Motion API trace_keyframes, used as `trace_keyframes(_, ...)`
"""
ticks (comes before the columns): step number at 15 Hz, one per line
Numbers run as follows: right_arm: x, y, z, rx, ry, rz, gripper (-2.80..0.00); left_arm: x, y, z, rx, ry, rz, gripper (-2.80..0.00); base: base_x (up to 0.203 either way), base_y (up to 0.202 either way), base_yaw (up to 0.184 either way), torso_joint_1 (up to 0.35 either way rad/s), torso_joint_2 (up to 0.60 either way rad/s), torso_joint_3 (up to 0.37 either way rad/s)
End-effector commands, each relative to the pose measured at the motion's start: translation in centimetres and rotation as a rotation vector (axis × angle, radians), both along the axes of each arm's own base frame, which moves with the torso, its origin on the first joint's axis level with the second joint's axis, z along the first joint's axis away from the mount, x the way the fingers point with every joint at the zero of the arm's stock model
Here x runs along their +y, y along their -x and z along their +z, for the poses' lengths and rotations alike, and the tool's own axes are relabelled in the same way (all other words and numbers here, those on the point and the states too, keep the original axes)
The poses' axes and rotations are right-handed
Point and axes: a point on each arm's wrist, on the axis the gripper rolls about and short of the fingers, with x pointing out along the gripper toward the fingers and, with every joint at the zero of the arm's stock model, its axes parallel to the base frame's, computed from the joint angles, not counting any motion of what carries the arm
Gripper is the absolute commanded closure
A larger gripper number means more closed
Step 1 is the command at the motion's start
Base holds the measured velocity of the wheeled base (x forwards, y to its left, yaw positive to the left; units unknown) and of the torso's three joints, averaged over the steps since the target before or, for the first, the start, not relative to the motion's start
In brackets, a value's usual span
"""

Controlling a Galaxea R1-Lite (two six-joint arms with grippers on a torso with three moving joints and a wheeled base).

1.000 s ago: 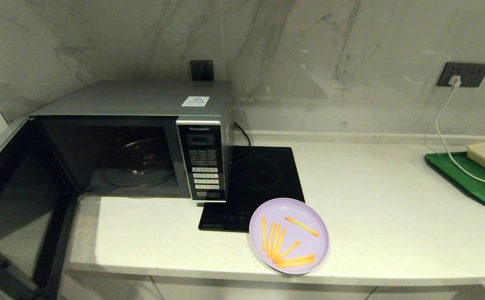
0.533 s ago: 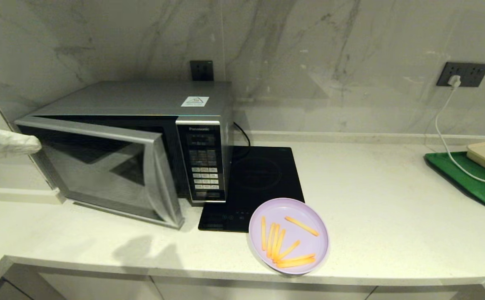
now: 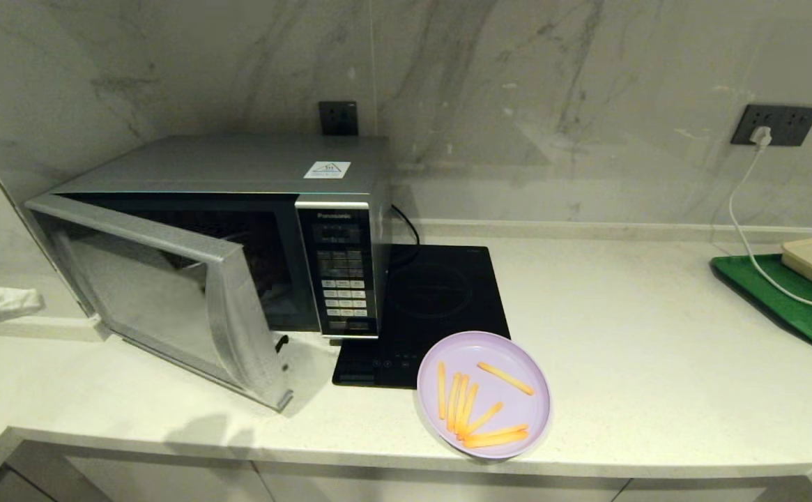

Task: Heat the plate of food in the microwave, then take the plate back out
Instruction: Close the microwave oven

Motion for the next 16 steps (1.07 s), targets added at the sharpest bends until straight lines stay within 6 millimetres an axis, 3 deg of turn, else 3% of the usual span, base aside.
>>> trace_keyframes(1, 0.0, 0.0, 0.0, 0.002, -0.001, 0.000, 0.00, -0.3, -2.5, -1.5, 0.080, 0.020, -0.057, 0.00, 0.000, 0.000, 0.000, 0.000, 0.00, 0.000)
trace_keyframes(4, 0.0, 0.0, 0.0, 0.002, -0.001, 0.000, 0.00, -1.1, -5.1, -2.3, 0.105, 0.020, -0.111, 0.00, 0.000, 0.000, 0.000, 0.000, 0.00, 0.000)
trace_keyframes(10, 0.0, 0.0, 0.0, 0.002, -0.001, 0.000, 0.00, -4.4, -8.1, -3.2, 0.120, 0.021, -0.133, 0.00, 0.000, 0.000, 0.000, 0.000, 0.00, 0.000)
trace_keyframes(16, 0.0, 0.0, 0.0, 0.002, -0.001, 0.000, 0.00, -7.6, -12.1, -5.3, 0.111, -0.098, -0.080, 0.00, 0.000, 0.000, 0.000, 0.000, 0.00, 0.000)
